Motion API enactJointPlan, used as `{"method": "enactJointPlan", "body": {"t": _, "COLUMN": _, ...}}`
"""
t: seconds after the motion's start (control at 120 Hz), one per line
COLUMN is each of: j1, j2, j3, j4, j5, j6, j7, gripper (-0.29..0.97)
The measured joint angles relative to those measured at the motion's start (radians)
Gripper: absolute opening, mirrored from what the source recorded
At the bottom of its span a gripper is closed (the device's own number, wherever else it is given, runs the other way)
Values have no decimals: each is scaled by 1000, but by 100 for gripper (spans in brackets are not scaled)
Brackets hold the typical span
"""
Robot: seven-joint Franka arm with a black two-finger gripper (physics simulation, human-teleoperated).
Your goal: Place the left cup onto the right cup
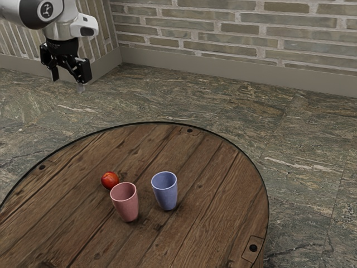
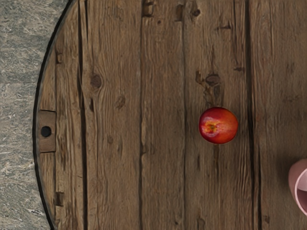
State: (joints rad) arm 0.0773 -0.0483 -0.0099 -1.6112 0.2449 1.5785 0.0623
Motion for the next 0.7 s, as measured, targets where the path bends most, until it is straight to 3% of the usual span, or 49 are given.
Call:
{"method": "enactJointPlan", "body": {"t": 0.125, "j1": 1, "j2": -7, "j3": -15, "j4": -13, "j5": -2, "j6": -3, "j7": 5, "gripper": 68}}
{"method": "enactJointPlan", "body": {"t": 0.35, "j1": -56, "j2": -23, "j3": -77, "j4": -184, "j5": -33, "j6": 45, "j7": 10, "gripper": 68}}
{"method": "enactJointPlan", "body": {"t": 0.7, "j1": 30, "j2": 3, "j3": -75, "j4": -502, "j5": -192, "j6": 304, "j7": -60, "gripper": 68}}
